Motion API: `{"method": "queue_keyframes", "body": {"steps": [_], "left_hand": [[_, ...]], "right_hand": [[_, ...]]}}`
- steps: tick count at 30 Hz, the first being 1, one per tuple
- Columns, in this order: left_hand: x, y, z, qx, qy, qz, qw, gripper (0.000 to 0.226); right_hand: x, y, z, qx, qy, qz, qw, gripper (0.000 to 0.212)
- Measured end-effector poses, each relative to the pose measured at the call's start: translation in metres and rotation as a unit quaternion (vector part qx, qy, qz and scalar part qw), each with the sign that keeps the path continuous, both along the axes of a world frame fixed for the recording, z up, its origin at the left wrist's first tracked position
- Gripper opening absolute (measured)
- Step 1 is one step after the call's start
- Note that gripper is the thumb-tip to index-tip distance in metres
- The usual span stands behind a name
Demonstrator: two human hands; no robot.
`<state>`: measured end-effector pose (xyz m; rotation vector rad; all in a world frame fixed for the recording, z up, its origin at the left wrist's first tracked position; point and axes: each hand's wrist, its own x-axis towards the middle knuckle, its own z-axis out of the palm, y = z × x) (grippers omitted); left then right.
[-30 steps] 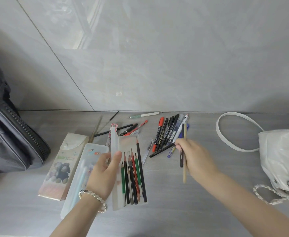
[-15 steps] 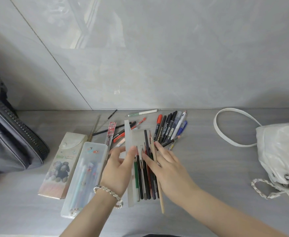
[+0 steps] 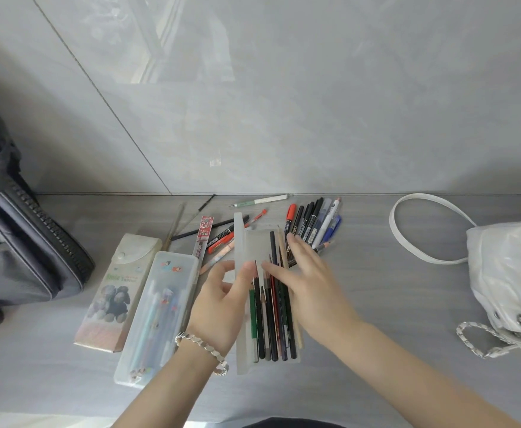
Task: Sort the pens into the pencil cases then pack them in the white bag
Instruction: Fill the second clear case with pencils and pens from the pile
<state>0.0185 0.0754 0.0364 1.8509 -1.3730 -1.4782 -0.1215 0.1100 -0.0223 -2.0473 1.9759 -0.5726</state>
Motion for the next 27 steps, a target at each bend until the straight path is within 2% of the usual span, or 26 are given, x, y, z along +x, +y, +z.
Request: {"method": "queue_keyframes", "body": {"steps": [2,4,7,11,15,17,19,21,24,27], "left_hand": [[0.000,0.000,0.000,0.001,0.011,0.010,1.000,0.008],[0.000,0.001,0.001,0.003,0.021,0.021,1.000,0.022],[0.000,0.001,-0.001,0.003,0.036,0.030,0.999,0.042],[-0.001,0.001,-0.003,-0.009,0.033,0.034,0.999,0.037],[0.001,0.000,-0.007,-0.001,0.022,0.034,0.999,0.034],[0.005,-0.003,-0.010,-0.005,-0.012,0.027,1.000,0.037],[0.012,-0.007,-0.010,-0.011,-0.047,0.027,0.998,0.042],[0.023,-0.014,-0.008,-0.016,-0.072,0.038,0.997,0.046],[0.041,-0.025,-0.006,-0.024,-0.105,0.047,0.993,0.048],[0.053,-0.033,-0.005,-0.039,-0.119,0.055,0.991,0.047]], "right_hand": [[0.002,0.003,0.004,0.018,-0.151,-0.031,0.988,0.050],[0.010,0.007,0.005,0.054,-0.237,-0.055,0.968,0.047],[0.022,0.014,-0.003,0.105,-0.263,-0.071,0.956,0.056],[0.035,0.020,-0.010,0.131,-0.344,-0.116,0.922,0.054],[0.034,0.015,-0.011,0.116,-0.452,-0.146,0.872,0.039],[0.028,0.010,-0.019,0.101,-0.473,-0.176,0.857,0.029],[0.019,0.004,-0.029,0.086,-0.456,-0.236,0.854,0.019],[0.012,-0.003,-0.039,0.131,-0.392,-0.258,0.873,0.017],[0.012,-0.014,-0.050,0.208,-0.250,-0.175,0.929,0.023],[0.028,-0.029,-0.050,0.237,-0.130,-0.080,0.959,0.037]]}}
